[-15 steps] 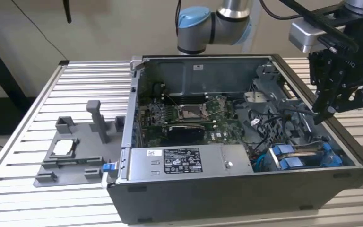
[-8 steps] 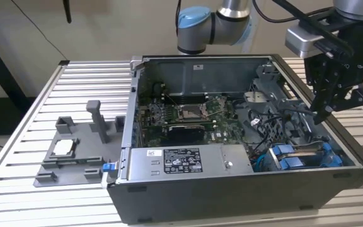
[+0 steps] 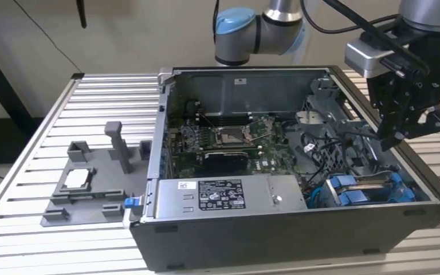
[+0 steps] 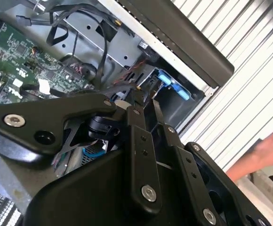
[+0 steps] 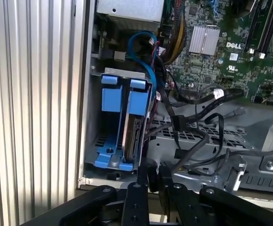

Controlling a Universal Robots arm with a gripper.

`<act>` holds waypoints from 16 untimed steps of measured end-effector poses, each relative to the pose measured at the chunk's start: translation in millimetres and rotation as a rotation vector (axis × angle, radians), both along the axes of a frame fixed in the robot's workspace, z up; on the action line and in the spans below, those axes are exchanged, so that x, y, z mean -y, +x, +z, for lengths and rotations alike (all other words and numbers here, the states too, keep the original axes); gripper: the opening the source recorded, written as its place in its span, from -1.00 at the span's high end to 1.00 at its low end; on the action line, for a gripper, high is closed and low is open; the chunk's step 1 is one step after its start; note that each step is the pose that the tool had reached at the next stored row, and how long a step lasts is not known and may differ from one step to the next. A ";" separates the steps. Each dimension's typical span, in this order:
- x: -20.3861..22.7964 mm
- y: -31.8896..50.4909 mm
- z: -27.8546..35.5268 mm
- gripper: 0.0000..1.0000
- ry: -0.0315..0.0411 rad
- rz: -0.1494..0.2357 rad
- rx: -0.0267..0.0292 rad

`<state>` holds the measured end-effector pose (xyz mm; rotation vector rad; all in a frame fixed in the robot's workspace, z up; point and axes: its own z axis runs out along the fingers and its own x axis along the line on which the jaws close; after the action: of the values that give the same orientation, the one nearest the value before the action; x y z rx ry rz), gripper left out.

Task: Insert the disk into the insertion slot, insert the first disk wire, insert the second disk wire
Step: 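Insert the first disk wire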

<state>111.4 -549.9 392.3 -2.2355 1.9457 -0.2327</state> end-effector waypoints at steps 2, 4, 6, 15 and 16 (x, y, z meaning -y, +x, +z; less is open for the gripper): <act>-1.2 -0.1 -2.2 0.51 -0.0009 0.005 0.0105; -1.5 -0.3 -4.1 0.51 -0.0007 0.010 0.0210; -1.5 -0.6 -4.7 0.51 -0.0016 0.014 0.0258; -1.5 -8.7 -6.6 0.34 -0.0027 0.017 0.0422; -1.7 -8.7 -7.2 0.34 -0.0029 0.017 0.0478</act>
<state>102.7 -548.2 385.1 -2.2266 1.9023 -0.2841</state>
